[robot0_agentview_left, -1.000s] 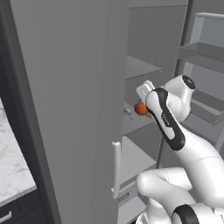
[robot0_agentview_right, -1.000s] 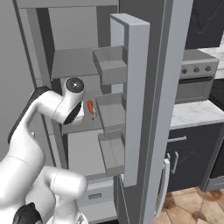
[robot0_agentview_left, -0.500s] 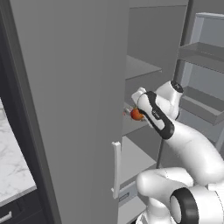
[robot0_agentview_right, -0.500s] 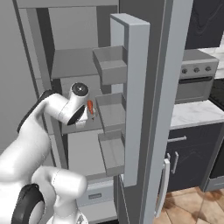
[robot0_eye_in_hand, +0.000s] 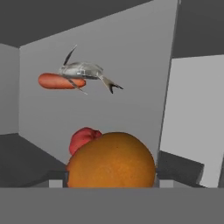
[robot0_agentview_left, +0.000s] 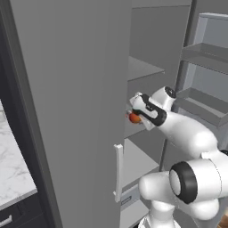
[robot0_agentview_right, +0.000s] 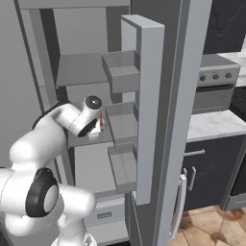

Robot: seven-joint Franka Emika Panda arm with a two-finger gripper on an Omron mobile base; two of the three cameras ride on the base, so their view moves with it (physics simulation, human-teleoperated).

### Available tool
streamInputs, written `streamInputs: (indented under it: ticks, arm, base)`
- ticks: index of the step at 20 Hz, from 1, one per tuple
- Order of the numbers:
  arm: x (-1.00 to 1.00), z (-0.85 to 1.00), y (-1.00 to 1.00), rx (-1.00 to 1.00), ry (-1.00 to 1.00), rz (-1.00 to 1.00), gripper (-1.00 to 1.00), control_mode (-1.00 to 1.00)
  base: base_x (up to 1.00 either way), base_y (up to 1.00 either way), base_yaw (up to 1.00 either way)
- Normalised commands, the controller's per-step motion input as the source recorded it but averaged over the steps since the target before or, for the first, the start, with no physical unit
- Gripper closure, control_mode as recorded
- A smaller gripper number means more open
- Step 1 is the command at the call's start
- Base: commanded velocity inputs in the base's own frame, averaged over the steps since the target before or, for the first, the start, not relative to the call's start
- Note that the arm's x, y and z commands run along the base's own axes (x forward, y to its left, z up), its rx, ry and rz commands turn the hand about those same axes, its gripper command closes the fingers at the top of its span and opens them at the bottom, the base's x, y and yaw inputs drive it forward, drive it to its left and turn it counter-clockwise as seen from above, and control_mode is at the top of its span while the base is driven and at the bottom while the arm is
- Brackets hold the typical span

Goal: Take the fish and mango from the highest rack and move them to the second highest rack where the carrot and bell pepper are located, to maximize freezer space. Close the freezer door after rearranging.

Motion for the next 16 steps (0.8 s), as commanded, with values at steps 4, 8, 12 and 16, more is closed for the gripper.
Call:
streamInputs:
  ticks: [4, 8, 12, 16]
  arm:
    - [0.55, -0.34, 0.0, 0.0, 0.0, 0.0, 1.0, -1.0]
    - [0.56, -0.32, 0.0, 0.0, 0.0, 0.0, 1.0, -1.0]
    - [0.51, -0.22, 0.08, 0.0, 0.0, 0.03, 1.0, -1.0]
    - [0.47, -0.24, 0.14, 0.0, 0.0, 0.04, 1.0, -1.0]
  base:
    - [0.0, 0.0, 0.0]
    - [0.0, 0.0, 0.0]
    - [0.0, 0.0, 0.0]
    - [0.0, 0.0, 0.0]
